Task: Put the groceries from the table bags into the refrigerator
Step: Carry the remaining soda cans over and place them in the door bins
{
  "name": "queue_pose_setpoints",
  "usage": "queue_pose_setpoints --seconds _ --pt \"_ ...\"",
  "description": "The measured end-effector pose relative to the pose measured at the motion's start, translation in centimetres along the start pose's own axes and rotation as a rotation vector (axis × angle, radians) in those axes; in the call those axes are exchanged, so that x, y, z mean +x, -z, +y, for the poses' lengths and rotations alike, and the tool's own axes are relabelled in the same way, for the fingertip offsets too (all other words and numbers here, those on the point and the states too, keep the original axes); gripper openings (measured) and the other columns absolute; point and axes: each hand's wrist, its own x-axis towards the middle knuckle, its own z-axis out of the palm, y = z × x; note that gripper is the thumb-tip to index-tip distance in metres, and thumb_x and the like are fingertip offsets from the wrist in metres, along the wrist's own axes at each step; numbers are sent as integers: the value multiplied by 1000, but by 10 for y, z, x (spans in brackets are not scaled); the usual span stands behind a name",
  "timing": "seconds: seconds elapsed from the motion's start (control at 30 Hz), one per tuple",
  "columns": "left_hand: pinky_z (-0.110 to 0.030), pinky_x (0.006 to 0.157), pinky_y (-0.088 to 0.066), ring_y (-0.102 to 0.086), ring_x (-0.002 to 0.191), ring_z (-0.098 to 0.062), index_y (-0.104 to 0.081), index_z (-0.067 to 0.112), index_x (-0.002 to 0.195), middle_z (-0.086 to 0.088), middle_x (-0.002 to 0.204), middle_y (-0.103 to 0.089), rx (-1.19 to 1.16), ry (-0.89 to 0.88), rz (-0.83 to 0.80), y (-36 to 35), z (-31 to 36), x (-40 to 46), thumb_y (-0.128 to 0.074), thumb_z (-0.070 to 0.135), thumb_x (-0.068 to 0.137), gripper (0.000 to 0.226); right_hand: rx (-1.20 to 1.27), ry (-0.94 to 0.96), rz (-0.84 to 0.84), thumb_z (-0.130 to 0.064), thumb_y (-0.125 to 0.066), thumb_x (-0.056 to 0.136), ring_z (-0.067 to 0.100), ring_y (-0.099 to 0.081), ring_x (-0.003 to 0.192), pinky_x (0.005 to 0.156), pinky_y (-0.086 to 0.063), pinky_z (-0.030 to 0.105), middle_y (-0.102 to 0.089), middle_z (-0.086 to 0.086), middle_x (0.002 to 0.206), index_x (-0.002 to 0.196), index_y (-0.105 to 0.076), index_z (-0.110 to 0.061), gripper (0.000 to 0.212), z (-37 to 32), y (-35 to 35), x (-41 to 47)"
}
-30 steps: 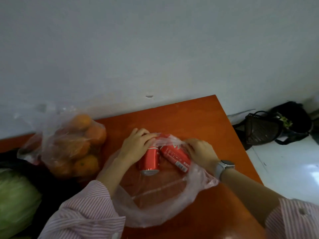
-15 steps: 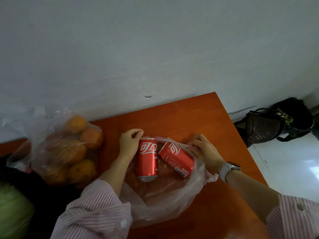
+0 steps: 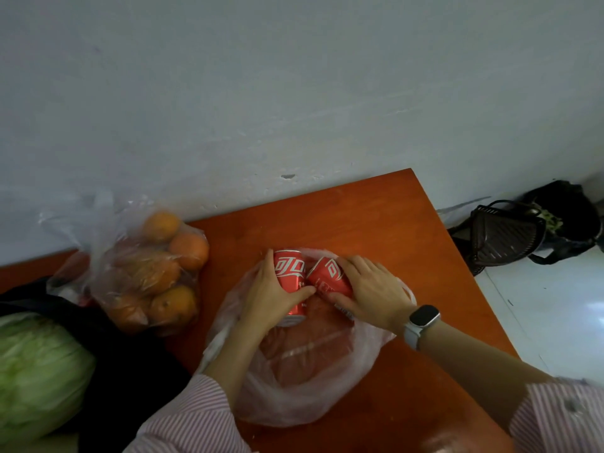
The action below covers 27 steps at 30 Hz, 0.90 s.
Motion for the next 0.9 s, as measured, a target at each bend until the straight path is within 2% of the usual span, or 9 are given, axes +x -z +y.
queue_pose_setpoints --seconds 0.13,0.27,0.37,0.47,0.57,0.67,0.73,0.83,0.9 --pt "-40 103 -39 -37 130 -25 -4 18 147 -8 149 -26 35 -50 -34 3 2 -3 -79 40 66 113 -161 -76 -119 -64 -58 73 24 -39 122 104 -34 39 -38 7 136 139 -21 -12 92 -5 -3 3" --pt "-36 106 -33 -31 134 -24 -11 16 147 -9 150 -24 87 -157 -27 5 -7 -13 -77 28 68 103 -287 -129 -84 -62 -58 72 26 -39 114 97 -34 41 -40 9 126 131 -30 -10 83 -10 -1 7" --pt "-34 111 -25 -24 137 -21 -13 17 146 -5 151 -24 236 -226 15 7 -13 -22 -75 32 69 100 -270 -179 -65 -55 -59 75 29 -41 115 98 -33 42 -41 13 127 137 -21 -9 86 -20 -9 6" --pt "-36 110 -26 -23 138 -23 -6 14 147 -7 152 -21 291 -163 26 5 -10 -28 -76 39 67 109 -268 -222 -66 -59 -59 75 31 -45 116 98 -35 45 -43 15 128 139 -16 -10 92 -26 -16 8" --pt "-36 107 -32 -30 135 -26 -10 10 145 -11 149 -26 211 -98 -15 4 -6 -29 -80 30 63 110 -113 -294 -53 -58 -62 70 30 -49 113 93 -40 42 -49 11 122 126 -31 -11 79 -24 -13 12" --pt "-34 100 -40 -41 125 -26 -22 15 142 -9 142 -36 109 -76 7 8 -9 -31 -81 21 59 102 154 -329 -6 -49 -66 68 28 -49 113 90 -42 40 -49 9 120 120 -37 -11 71 -20 -10 4" --pt "-27 91 -41 -48 117 -24 -26 17 141 -7 137 -42 22 -85 59 14 -10 -39 -82 19 58 100 351 -300 79 -42 -71 67 26 -45 119 97 -42 40 -45 8 126 127 -35 -12 77 -15 -8 -8" --pt "-21 84 -44 -50 106 -15 -28 17 140 -2 128 -47 -163 -172 129 25 -5 -55 -84 14 59 98 559 -227 189 -34 -79 64 22 -28 135 112 -28 41 -30 7 143 136 -27 -10 92 -12 -2 -26" --pt "-7 79 -40 -49 105 -9 -29 20 139 7 121 -46 -251 -231 187 35 0 -64 -84 15 60 96 643 -183 289 -34 -80 63 20 -20 139 115 -23 42 -24 1 145 137 -24 -16 95 -18 2 -36"
